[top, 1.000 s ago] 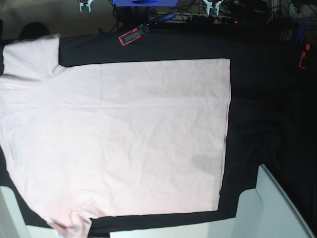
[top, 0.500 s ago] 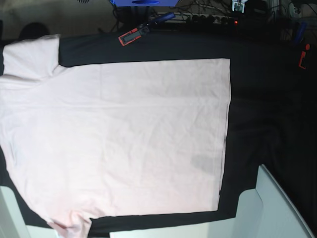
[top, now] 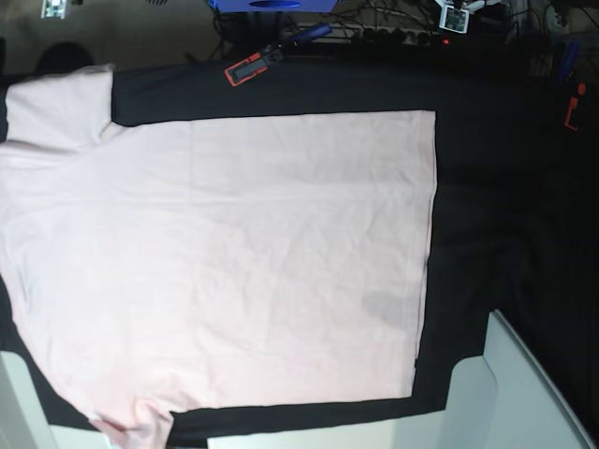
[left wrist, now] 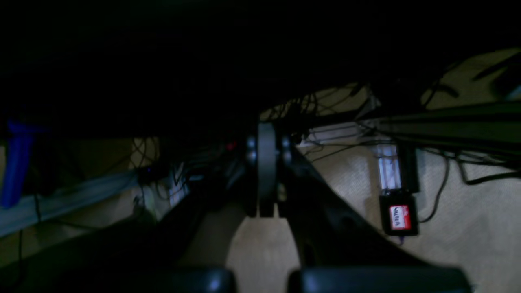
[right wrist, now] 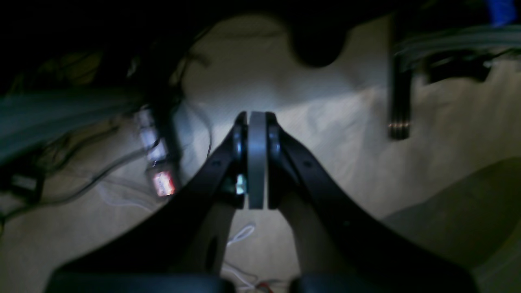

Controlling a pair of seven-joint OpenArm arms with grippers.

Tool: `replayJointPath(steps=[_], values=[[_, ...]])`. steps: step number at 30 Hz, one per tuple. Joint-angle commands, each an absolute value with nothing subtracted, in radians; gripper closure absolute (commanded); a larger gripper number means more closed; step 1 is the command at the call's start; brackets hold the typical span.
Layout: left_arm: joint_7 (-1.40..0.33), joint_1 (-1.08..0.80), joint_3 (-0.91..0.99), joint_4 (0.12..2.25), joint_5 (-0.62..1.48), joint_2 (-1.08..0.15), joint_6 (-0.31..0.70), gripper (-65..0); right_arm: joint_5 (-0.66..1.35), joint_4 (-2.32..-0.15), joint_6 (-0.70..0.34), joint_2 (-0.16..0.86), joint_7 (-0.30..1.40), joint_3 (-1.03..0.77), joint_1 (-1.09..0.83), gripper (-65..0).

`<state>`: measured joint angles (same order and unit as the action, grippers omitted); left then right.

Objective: Fold the T-shirt properly

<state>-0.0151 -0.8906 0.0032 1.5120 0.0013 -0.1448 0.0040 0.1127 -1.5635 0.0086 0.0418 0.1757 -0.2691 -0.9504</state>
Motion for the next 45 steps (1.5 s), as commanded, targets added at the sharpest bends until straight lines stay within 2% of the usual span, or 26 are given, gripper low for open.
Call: replayJointPath(steps=[1,4,10,15,19,25,27,29,33,35,36,45], values=[[-0.002,-0.908,0.031,1.555,0.002,-0.154,-0.007,0.0,0.114,-1.615,0.008,0.041,0.186,-0.303,-0.967,0.0],[-0.002,-0.921,0.073,1.618,0.001,-0.15,-0.007,0.0,0.114,-1.713,0.004,0.044,0.266,-0.367,-0.938,0.0],[-0.004,-0.886,0.162,1.713,0.001,-0.133,-0.007,0.0,0.114,-1.744,-0.016,0.044,0.275,-0.479,-0.805,0.0],[-0.004,-0.828,0.219,1.762,0.001,-0.094,-0.007,0.0,0.151,-1.744,-0.223,0.013,0.295,-0.593,-0.668,-0.3],[-0.005,-0.78,0.22,1.758,-0.008,-0.093,-0.007,0.0,0.153,-1.742,-0.338,0.015,0.47,-0.704,-0.53,-0.3],[-0.005,-0.722,0.217,1.715,-0.008,-0.093,-0.007,0.0,0.153,-1.735,-0.585,0.018,0.713,-0.888,-0.338,-1.3],[-0.013,-0.711,0.217,1.712,-0.008,-0.093,-0.007,0.0,0.153,-1.735,-0.647,0.019,0.797,-0.937,-0.294,-6.8],[-0.068,-0.71,0.217,1.719,-0.001,-0.091,-0.007,0.0,0.153,-1.735,-0.698,0.019,0.865,-0.98,-0.259,-16.4],[-0.163,-0.668,0.217,1.716,-0.001,-0.091,-0.007,0.0,0.154,-1.73,-0.698,0.019,0.932,-1.029,-0.226,-36.6],[-0.173,-0.662,0.219,1.718,-0.001,-0.091,-0.005,0.0,0.154,-1.684,-0.698,0.019,0.958,-1.067,-0.202,-44.7],[-0.173,-0.662,0.217,1.722,-0.001,-0.093,-0.004,0.0,0.154,-1.647,-0.698,0.021,0.967,-1.09,-0.186,-46.1],[-0.17,-0.661,0.213,1.722,-0.001,-0.099,-0.004,0.0,0.156,-1.325,-0.698,0.133,0.964,-1.133,-0.151,-46.0]])
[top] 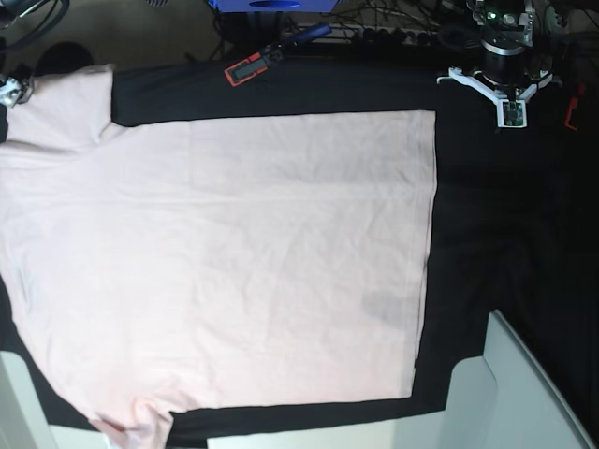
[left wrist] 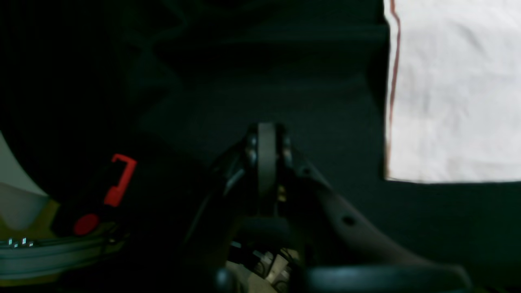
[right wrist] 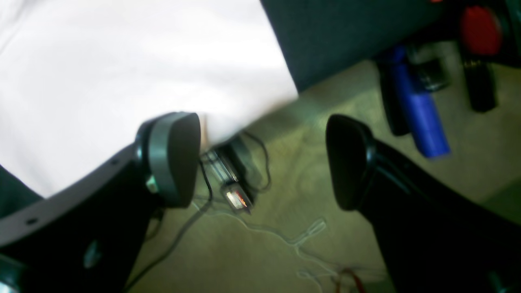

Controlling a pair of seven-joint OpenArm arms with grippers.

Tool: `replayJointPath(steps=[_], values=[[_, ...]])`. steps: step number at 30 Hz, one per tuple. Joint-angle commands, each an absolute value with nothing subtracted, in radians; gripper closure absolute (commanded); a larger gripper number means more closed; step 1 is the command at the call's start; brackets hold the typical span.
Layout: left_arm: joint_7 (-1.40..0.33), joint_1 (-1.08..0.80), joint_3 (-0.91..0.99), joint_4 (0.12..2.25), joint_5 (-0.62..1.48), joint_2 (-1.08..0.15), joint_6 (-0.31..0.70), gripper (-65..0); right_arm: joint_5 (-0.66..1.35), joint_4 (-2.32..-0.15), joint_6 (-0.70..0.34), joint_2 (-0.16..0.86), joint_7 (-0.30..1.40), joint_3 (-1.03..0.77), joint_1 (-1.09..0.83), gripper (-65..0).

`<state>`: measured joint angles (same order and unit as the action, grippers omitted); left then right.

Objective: Fold the T-shirt properly
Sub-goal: 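Move both grippers down toward the shirt's shoulder edges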

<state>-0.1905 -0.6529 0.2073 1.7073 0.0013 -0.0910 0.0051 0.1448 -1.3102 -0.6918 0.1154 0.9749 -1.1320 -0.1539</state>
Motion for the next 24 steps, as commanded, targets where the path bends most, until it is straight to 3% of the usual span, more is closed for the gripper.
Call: replayJointPath(steps=[1,24], values=[[-0.17,-0.661,0.213,1.721,-0.001,-0.099,-0.004,0.0,0.156,-1.32,-0.698,0.136,0.964,-1.133,-0.151,-46.0],[-0.17,-0.665,0.211,1.718,-0.001,-0.097,-0.004,0.0,0.24,-1.207,-0.698,0.234,0.934,-1.125,-0.093,-46.0]])
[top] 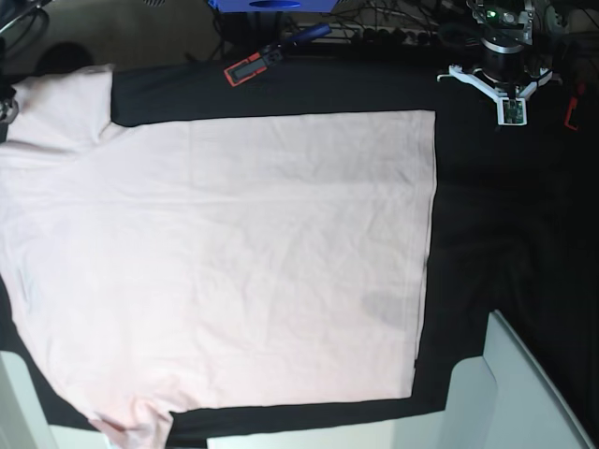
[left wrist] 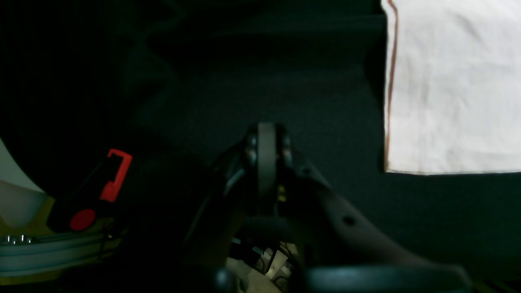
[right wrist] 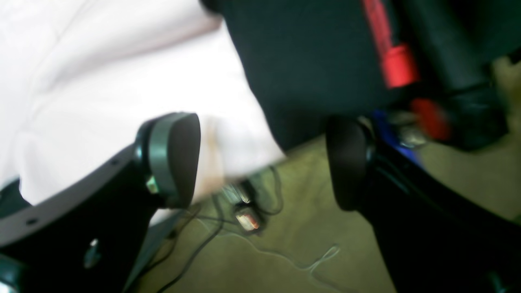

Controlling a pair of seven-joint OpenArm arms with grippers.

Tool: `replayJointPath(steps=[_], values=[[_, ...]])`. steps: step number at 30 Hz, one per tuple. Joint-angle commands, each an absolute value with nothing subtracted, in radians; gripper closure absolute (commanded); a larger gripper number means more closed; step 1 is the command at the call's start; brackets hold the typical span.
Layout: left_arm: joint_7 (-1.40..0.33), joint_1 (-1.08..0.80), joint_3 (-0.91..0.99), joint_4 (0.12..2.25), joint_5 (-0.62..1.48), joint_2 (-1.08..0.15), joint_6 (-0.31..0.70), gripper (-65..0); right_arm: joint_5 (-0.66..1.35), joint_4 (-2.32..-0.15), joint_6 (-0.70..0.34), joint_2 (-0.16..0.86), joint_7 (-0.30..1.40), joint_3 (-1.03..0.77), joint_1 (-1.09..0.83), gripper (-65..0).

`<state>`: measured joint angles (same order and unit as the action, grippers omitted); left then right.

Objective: Fold the T-shirt properly
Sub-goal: 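Move both grippers down toward the shirt's shoulder edges, then grasp the shirt's shoulder edges with both grippers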

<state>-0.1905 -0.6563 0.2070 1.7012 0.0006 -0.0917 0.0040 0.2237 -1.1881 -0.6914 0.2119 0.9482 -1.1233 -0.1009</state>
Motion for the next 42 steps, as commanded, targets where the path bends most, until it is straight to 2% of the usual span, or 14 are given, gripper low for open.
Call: replayJointPath(steps=[1,8,14,17,19,23,32,34,37,38,40,42], values=[[-0.17,-0.665,0.211,1.718,-0.001,-0.097,-0.004,0.0,0.239,-1.176,-0.698,0.248,0.914,-1.125,-0.093,-46.0],[-0.17,-0.667,0.211,1.715,-0.001,-0.097,-0.004,0.0,0.24,-1.023,-0.698,0.286,0.848,-1.124,-0.087,-46.0],[-0.17,-0.664,0.211,1.715,-0.001,-0.093,-0.004,0.0,0.24,-1.017,-0.698,0.272,0.848,-1.124,-0.088,-46.0],[-0.17,-0.664,0.211,1.715,-0.001,-0.093,-0.004,0.0,0.242,-1.032,-0.698,0.252,0.863,-1.066,-0.094,-46.0],[-0.17,-0.664,0.211,1.715,-0.001,-0.093,-0.004,0.0,0.242,-1.049,-0.698,0.232,0.871,-1.033,-0.101,-43.8],[-0.17,-0.664,0.211,1.715,-0.001,-0.093,-0.004,0.0,0.242,-1.113,-0.698,0.18,0.877,-0.992,-0.113,-34.8],[-0.17,-0.662,0.213,1.715,0.001,-0.09,-0.004,0.0,0.242,-1.112,-0.698,0.176,0.877,-0.974,-0.122,-33.1],[-0.17,-0.661,0.211,1.715,0.001,-0.087,-0.004,-0.3,0.242,-1.112,-0.698,0.176,0.877,-0.972,-0.13,-23.9],[-0.17,-0.642,0.214,1.713,0.001,-0.058,-0.004,-9.4,0.239,-1.109,-0.698,0.176,0.877,-0.972,-0.13,-2.2],[-0.171,-0.636,0.216,1.71,0.001,-0.047,-0.004,-13.9,0.237,-1.109,-0.698,0.176,0.883,-0.972,-0.13,0.0],[-0.173,-0.634,0.211,1.696,0.001,-0.038,-0.004,-21.2,0.237,-1.109,-0.698,0.176,0.921,-0.972,-0.13,-2.3],[-0.171,-0.634,0.208,1.684,0.001,-0.035,-0.004,-26.0,0.237,-1.11,-0.698,0.177,0.947,-0.972,-0.13,-2.0]])
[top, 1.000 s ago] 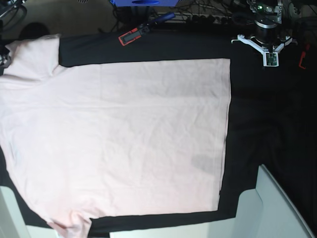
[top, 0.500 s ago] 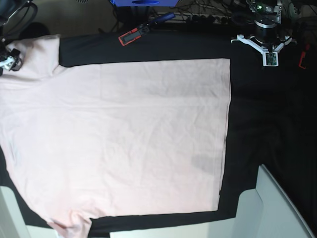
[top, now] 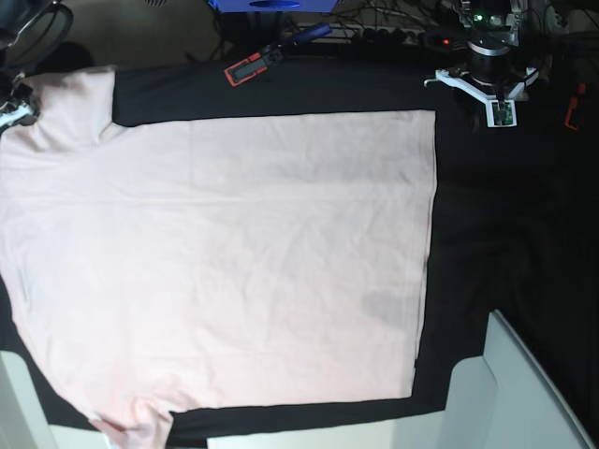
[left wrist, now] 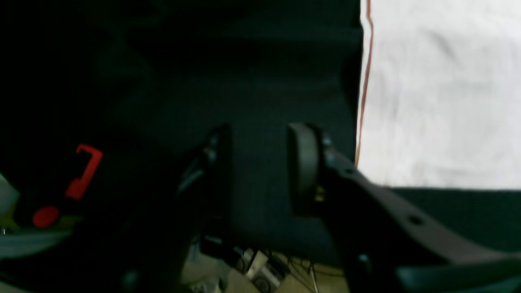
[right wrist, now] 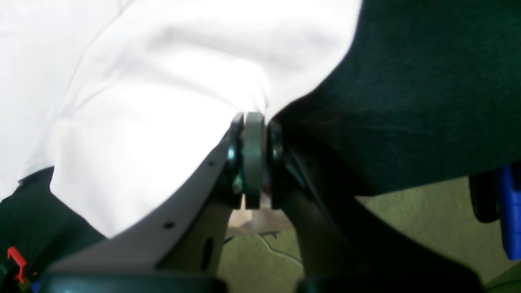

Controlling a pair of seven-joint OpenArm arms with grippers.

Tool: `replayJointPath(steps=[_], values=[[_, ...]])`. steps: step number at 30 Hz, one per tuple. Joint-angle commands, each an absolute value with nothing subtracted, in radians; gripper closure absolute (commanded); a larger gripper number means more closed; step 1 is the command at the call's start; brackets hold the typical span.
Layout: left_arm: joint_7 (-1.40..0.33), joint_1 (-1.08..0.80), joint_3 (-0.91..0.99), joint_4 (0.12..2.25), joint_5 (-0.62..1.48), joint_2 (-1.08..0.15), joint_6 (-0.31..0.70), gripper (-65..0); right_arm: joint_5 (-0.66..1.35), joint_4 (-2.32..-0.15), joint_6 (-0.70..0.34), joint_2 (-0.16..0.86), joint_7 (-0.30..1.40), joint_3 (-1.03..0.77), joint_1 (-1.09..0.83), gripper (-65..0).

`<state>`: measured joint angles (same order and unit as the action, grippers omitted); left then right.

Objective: Fold the T-shirt properly
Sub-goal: 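Grasp the shirt's shoulder edges with both grippers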

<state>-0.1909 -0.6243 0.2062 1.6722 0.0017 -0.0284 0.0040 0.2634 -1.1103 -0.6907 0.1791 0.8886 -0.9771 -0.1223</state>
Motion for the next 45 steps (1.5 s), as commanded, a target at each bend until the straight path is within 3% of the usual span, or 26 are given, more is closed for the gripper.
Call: replayJointPath(steps=[1,7,15,21,45], values=[[-0.171,-0.634,0.197,1.679,0.001,-0.035,-0.004,-28.0,0.237,-1.11,-0.698,0.177,0.952,-0.972,-0.13,-2.0],[-0.171,-0.622,0.174,1.623,0.044,-0.036,-0.004,-29.6,0.237,-1.11,-0.698,0.177,0.951,-0.972,-0.13,-0.3],[-0.17,-0.602,0.162,1.518,0.441,-0.11,0.005,-29.7,0.237,-1.11,-0.698,0.177,0.951,-0.972,-0.13,-0.1],[-0.17,-0.581,0.153,1.492,0.446,-0.111,0.13,-29.7,0.237,-1.11,-0.698,0.177,0.951,-0.972,-0.13,-0.1],[-0.17,-0.503,0.09,1.395,0.452,-0.091,0.133,-29.7,0.237,-1.11,-0.698,0.177,0.951,-0.972,-0.13,-0.1]])
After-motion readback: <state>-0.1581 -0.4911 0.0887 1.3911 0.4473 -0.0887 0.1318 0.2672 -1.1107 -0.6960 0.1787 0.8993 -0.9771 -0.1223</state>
